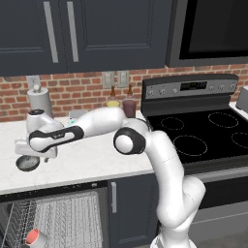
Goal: Pick up the cup and bowl from the counter, place them in the dishwasher, and close the dishwasher door.
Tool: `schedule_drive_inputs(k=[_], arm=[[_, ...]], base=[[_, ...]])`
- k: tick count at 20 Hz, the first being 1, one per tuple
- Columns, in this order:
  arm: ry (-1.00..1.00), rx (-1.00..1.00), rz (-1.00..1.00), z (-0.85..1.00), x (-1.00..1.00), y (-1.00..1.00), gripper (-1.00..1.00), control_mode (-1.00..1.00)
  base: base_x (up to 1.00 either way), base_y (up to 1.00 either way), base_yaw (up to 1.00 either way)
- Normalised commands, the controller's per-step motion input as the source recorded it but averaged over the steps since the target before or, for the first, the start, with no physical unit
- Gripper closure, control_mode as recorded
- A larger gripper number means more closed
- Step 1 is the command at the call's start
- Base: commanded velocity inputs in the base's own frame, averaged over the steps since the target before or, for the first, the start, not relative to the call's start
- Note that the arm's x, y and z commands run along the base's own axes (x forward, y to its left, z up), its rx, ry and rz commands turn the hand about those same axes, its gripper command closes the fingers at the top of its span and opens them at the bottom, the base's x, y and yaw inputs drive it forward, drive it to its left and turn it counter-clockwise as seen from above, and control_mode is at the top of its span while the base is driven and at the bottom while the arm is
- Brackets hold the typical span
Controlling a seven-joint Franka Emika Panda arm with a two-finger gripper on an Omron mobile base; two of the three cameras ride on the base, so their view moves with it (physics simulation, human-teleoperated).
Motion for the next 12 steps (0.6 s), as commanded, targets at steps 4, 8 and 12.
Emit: schedule_drive_inputs(k=[4,8,12], arm=[[0.06,0.0,0.0,-0.22,0.03,0.0,-1.0,-1.0],[0.07,-0.01,0.0,-0.23,0.05,0.0,-1.0,-1.0],[0.09,-0.03,0.0,-0.26,0.07,0.0,-1.0,-1.0]], base=[[0.0,0.0,0.0],[0.0,0.0,0.0],[0.0,0.0,0.0]])
